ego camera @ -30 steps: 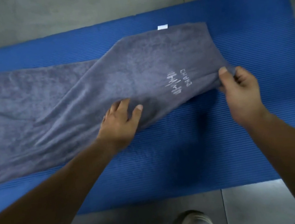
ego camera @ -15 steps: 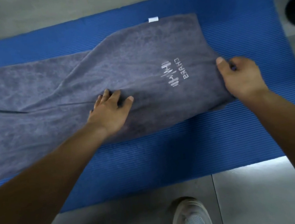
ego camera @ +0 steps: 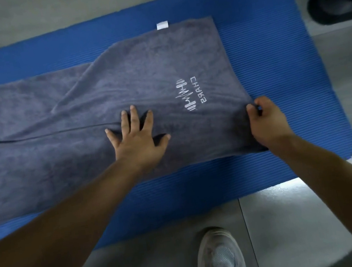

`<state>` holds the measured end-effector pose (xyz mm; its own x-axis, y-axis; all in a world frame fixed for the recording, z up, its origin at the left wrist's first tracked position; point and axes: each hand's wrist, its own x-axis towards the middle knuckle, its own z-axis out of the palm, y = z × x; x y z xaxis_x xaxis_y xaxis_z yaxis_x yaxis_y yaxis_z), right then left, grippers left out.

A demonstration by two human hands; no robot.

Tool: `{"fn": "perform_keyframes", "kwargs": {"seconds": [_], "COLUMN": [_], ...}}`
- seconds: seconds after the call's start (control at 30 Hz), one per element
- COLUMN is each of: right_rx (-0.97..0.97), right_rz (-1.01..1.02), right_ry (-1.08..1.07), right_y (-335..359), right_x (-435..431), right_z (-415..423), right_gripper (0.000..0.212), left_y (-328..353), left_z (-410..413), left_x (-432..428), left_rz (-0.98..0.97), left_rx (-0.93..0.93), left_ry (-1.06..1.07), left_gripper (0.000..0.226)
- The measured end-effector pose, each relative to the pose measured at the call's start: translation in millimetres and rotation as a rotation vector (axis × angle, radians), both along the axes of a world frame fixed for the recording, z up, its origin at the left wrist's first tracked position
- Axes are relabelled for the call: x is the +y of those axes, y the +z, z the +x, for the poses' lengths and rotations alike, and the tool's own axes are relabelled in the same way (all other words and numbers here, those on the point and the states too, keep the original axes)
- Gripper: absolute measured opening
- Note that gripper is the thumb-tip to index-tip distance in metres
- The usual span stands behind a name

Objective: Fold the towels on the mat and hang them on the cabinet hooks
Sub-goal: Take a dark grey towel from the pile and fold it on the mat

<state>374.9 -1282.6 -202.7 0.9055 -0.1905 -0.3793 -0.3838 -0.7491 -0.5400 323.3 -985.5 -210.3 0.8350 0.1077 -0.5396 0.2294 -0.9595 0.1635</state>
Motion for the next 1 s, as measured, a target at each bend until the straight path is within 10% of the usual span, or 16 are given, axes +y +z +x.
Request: {"fn": "perform_keyframes", "kwargs": {"seconds": [0.3, 0.67, 1.0], "right_rx": [-0.016, -0.186, -0.295], "right_rz": [-0.538, -0.154, -0.167], "right_ry": [0.25, 1.233, 1.604], "right_y": [1.4, 24.5, 32.3], "right_x": [-2.3, 234.3, 468.6], "right_z": [0.9, 14.1, -12.9], "right_gripper": [0.038, 0.024, 0.046], "left_y": [0.6, 58.6, 100.1], "left_z": [-1.9, -38.0, -157.2], "left_x": [15.2, 194.6, 405.1], "left_rz": [-0.023, 0.048, 0.18], "left_rx": [-0.064, -0.141, 0.103], "left_ry": [0.01, 0.269, 0.315], "left_gripper": [0.09, 0.066, 0.062]}}
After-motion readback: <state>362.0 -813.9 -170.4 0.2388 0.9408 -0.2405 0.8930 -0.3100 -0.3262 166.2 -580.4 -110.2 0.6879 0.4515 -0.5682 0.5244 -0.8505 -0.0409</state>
